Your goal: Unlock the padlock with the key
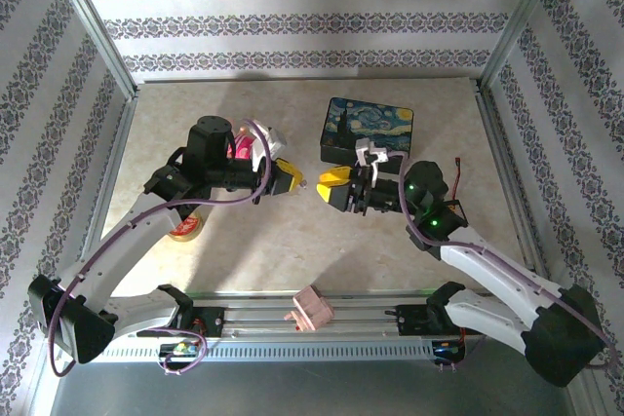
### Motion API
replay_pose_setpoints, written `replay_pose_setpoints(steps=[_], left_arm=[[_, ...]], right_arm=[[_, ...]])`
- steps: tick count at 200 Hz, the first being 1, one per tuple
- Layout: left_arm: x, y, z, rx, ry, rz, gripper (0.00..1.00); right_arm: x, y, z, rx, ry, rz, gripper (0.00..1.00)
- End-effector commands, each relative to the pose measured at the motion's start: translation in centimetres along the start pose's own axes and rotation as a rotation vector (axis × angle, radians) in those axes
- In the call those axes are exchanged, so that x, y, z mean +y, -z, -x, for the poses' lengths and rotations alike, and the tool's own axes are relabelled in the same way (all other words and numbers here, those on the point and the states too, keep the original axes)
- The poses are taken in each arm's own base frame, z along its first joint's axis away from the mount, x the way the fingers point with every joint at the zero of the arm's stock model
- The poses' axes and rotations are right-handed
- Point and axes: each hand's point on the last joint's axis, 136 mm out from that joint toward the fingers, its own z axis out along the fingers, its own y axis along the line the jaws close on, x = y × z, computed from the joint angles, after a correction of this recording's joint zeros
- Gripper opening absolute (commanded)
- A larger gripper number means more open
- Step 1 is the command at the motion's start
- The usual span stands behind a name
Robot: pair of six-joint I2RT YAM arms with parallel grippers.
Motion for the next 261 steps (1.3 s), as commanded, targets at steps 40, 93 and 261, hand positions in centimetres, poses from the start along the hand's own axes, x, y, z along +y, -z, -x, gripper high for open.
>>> replay_pose_setpoints(steps=[40,93,261], left_arm=[[-2.3,0.5,0.4,-0.009,-0.056,-0.084,0.00],[-2.3,0.5,0.4,-0.012,-0.061,-0.089,0.00],[-2.4,0.6,1.0,-0.025,-0.057,-0.086,0.00]], right_arm=[[1.4,-1.7,0.9,0.041,0.043,0.105,0.35],[2.0,-2.7,0.4,0.089,0.027,0.166,0.27],[1.8,-2.9,-0.3,0.125,0.003,0.180,0.20]])
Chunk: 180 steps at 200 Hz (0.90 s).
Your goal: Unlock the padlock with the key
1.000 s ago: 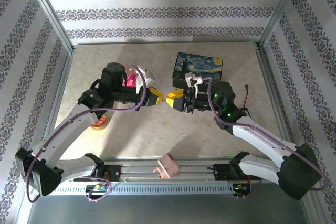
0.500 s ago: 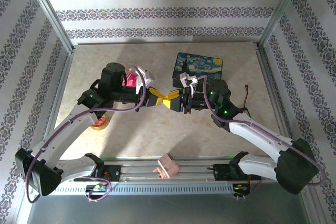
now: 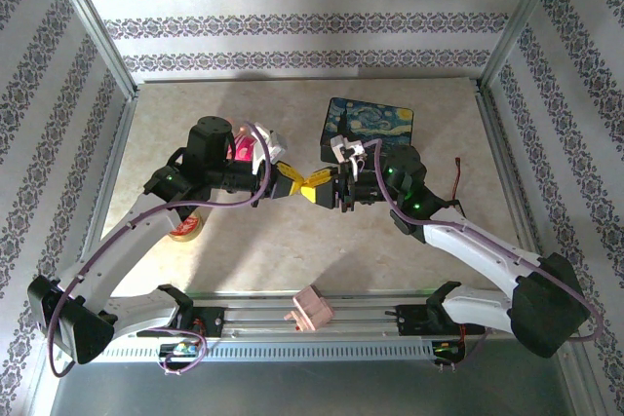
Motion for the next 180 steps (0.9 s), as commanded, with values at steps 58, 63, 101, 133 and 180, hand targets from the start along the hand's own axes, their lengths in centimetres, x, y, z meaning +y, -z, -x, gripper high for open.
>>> replay_pose_setpoints(steps=[58,63,101,133,180], left_arm=[[-1.42,0.62,1.31,-0.033,-0.044,-0.023,0.00],[-1.44,0.61,1.30,-0.033,-0.045,-0.023,0.00],[-1.47,0.64,1.44,-0.037,-0.043,-0.024,0.00],[-1.43,0.62,1.41,-0.037,-0.042,-0.023,0.00],[-1.41,0.71,1.44,-0.039,-0.047,-0.016,0.00]], right_arm=[[0.95,0.14,0.57,-0.012,0.045,0.017,0.17],[0.88,0.15,0.51,-0.011,0.044,0.015,0.18],[0.59,0.19,0.42,-0.008,0.033,0.007,0.28],[0.56,0.09,0.54,-0.007,0.034,0.008,0.23],[0.45,0.00,0.33,0.001,0.026,0.013,0.19]])
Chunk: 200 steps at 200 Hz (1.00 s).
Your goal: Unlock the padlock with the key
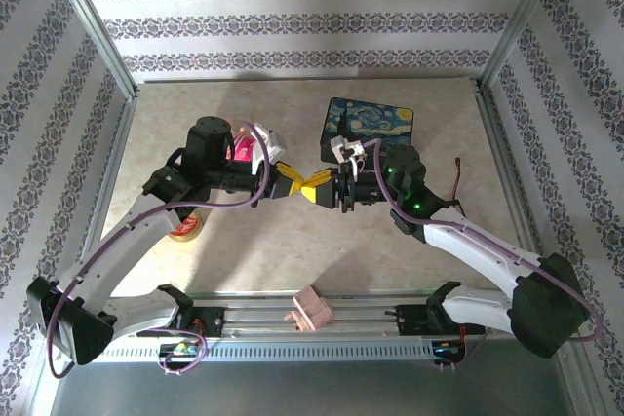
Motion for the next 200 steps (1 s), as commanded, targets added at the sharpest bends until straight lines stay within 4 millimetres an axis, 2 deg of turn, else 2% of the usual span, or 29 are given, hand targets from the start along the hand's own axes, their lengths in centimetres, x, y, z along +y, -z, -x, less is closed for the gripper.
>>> replay_pose_setpoints(steps=[1,57,126,148,155,173,190,200], left_arm=[[-1.2,0.6,1.3,-0.035,-0.043,-0.014,0.00],[-1.1,0.6,1.5,-0.038,-0.043,-0.003,0.00],[-0.9,0.5,1.6,-0.042,-0.036,0.000,0.00],[-0.6,0.6,2.0,-0.061,-0.027,0.015,0.00],[-0.5,0.6,2.2,-0.070,-0.020,0.025,0.10],[0.4,0.7,3.0,-0.117,0.005,0.070,0.63],[1.7,1.3,4.3,-0.198,0.031,0.148,0.99],[2.5,1.7,5.0,-0.253,0.051,0.199,0.99]], right_arm=[[0.6,0.0,0.6,-0.007,0.041,0.020,0.19],[0.5,0.2,0.4,-0.009,0.041,0.013,0.16],[0.5,0.4,0.5,-0.016,0.046,0.008,0.00],[0.2,0.7,0.7,-0.039,0.050,-0.021,0.00],[-0.1,0.9,0.9,-0.054,0.050,-0.043,0.00],[-0.8,1.6,1.2,-0.094,0.046,-0.100,0.00],[-1.9,2.6,1.6,-0.139,0.023,-0.165,0.00],[-2.6,3.2,1.9,-0.165,0.001,-0.205,0.00]])
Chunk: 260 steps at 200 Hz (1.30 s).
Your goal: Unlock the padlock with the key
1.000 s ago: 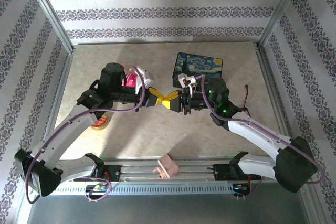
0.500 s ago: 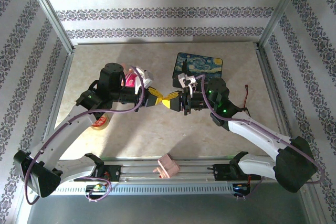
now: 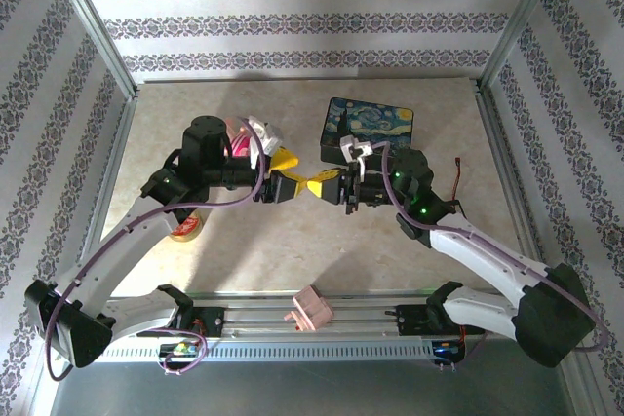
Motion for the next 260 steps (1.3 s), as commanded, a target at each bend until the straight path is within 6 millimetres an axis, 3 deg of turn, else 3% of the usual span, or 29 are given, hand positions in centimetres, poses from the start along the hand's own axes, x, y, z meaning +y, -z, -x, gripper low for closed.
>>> replay_pose_setpoints(steps=[1,25,50,80,110,163,217,260], left_arm=[[1.2,0.9,3.4,-0.173,0.018,0.109,0.99],[4.2,1.9,4.3,-0.266,0.090,0.282,0.99],[7.9,3.0,3.5,-0.295,0.175,0.481,0.99],[10.5,3.3,2.3,-0.273,0.243,0.607,0.99],[12.5,2.3,0.8,-0.241,0.332,0.653,0.99],[16.5,-1.8,-0.4,-0.234,0.394,0.654,0.99],[21.5,-7.5,-2.1,-0.254,0.451,0.613,0.99],[24.2,-12.1,-3.2,-0.217,0.504,0.534,0.99]], right_arm=[[-1.6,1.3,1.2,-0.086,-0.008,-0.098,0.00],[-3.8,2.8,1.6,-0.125,-0.085,-0.187,0.00],[-7.2,4.8,1.9,-0.176,-0.217,-0.331,0.00],[-11.5,8.1,1.4,-0.264,-0.334,-0.528,0.00],[-15.0,11.6,1.1,-0.334,-0.459,-0.646,0.00],[-19.4,17.0,2.1,-0.410,-0.544,-0.780,0.00],[-24.1,25.7,3.7,-0.576,-0.554,-1.050,0.00],[-28.8,28.5,3.3,-0.581,-0.601,-1.142,0.00]])
